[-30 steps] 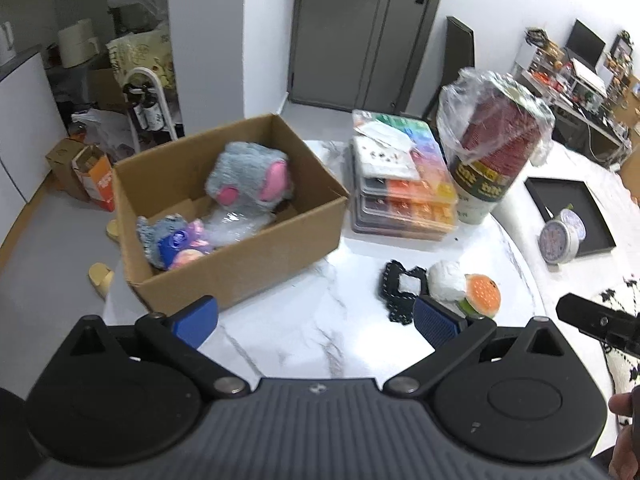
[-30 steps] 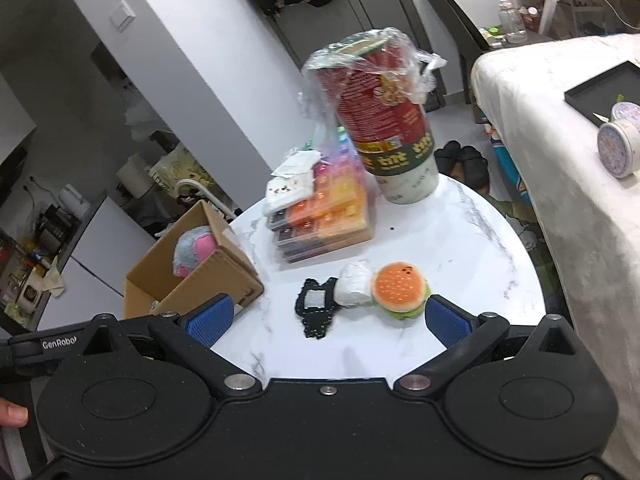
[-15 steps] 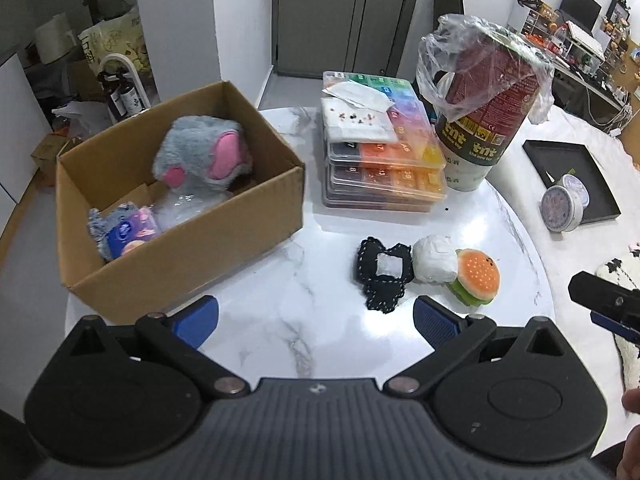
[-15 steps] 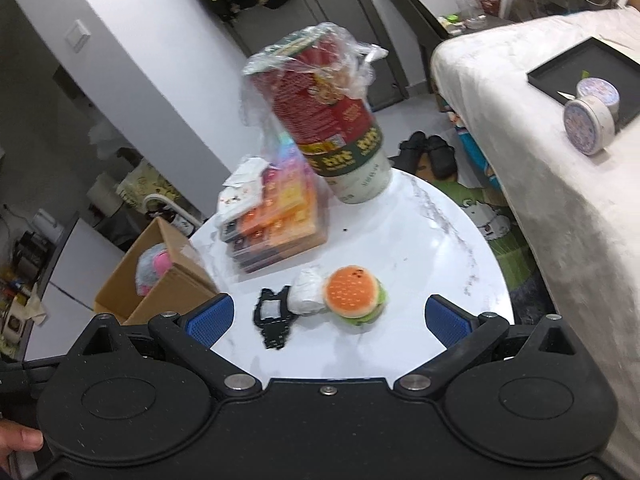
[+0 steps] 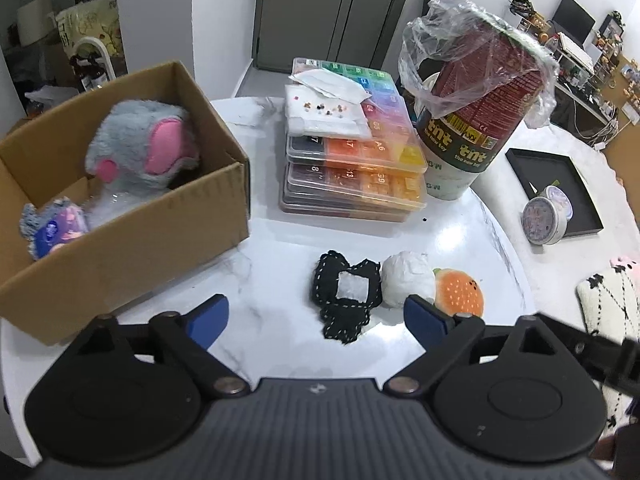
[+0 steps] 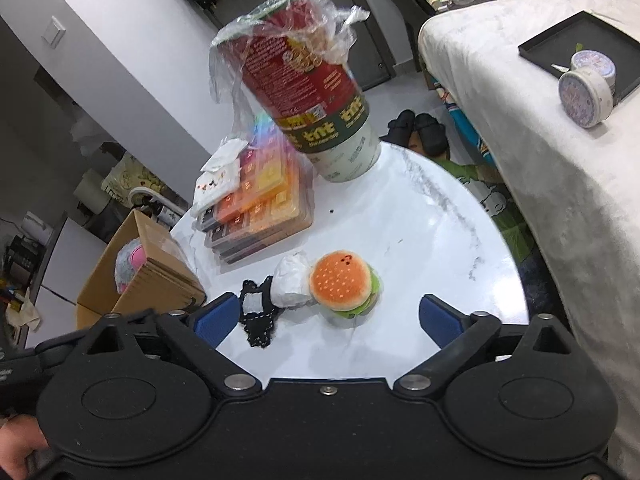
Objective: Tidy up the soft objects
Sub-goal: 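Lower the left gripper onto the black beaded strap and close it, then close the right gripper on the burger plush while the left gripper holds the black strap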
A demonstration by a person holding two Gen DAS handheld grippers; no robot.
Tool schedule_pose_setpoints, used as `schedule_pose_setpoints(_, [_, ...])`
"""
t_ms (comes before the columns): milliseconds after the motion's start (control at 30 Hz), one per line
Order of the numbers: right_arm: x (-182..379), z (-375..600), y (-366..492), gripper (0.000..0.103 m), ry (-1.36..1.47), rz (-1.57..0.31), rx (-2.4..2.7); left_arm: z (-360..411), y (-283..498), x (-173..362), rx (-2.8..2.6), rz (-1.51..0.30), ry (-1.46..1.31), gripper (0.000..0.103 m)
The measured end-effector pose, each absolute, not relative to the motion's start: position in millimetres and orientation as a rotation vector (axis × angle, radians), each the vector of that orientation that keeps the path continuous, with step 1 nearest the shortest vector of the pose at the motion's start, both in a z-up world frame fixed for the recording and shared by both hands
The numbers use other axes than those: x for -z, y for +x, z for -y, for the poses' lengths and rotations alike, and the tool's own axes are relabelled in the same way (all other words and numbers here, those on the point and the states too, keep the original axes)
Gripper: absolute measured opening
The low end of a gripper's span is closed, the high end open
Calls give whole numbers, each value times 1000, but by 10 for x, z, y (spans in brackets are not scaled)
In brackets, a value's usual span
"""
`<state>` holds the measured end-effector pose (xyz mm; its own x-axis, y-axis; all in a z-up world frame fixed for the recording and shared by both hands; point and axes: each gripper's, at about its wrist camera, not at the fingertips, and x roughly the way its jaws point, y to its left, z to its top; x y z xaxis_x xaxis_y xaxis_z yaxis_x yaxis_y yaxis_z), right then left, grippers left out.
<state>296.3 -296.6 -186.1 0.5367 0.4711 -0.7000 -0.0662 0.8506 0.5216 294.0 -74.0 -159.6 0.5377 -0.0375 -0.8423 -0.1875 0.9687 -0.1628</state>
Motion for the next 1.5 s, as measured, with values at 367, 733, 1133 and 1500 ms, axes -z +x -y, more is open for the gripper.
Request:
schedule_pose_setpoints(367, [1955,2868,3008,88,434,-992,-331,795,3201,1899,-88,-1031,-291,81])
schedule_pose_setpoints(733, [2050,2829,3049,87,397,-1006,-315,817,3296,2129,-100,-1053,-287,60])
schedule_pose_setpoints(1133, [2171,2684,3138,79,370,-1019,-320,827,3272,2092,-72,-1052,-294,28])
schedule_pose_setpoints(1500, [2250,2655,3245,78,376,-970,-285,718,3105,2092,-89,-1056,-296,28])
